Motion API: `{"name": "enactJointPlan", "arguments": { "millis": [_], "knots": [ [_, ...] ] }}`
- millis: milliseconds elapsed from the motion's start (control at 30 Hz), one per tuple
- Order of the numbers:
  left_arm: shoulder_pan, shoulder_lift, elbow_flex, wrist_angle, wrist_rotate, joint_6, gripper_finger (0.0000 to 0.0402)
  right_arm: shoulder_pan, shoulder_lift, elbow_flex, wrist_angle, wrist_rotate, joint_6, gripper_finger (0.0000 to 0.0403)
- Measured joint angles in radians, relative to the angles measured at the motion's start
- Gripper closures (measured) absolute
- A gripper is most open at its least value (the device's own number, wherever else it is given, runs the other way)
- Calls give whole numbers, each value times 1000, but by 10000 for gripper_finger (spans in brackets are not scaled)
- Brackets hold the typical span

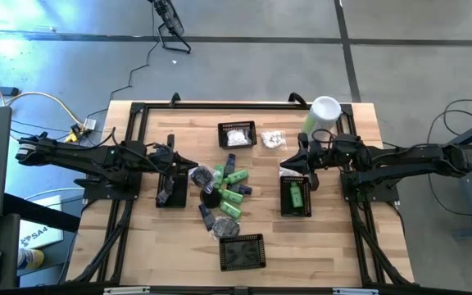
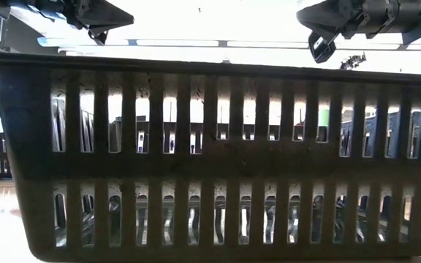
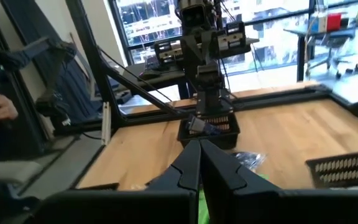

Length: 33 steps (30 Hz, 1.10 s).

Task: Pick & Place Travel size toiletries
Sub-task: Put the left black brush into the bottom middle black bin

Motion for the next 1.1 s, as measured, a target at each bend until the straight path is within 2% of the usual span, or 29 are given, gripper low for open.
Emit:
{"name": "enactJointPlan", "arguments": {
  "millis": [267,400,500,600,667,1100],
  "knots": [
    [0,0,0,0,11,5,400,0,0,0,-2,0,37,399],
    [0,0,0,-2,10,85,400,0,0,0,21,0,23,399],
    [0,0,0,6,10,153,400,-3,0,0,64,5,-79,399],
    [0,0,0,12,8,162,400,-4,0,0,101,42,-224,399],
    [0,0,0,8,6,161,400,-3,0,0,103,67,-263,399],
    [0,0,0,-13,7,157,400,-4,0,0,67,75,-144,399]
  ]
}}
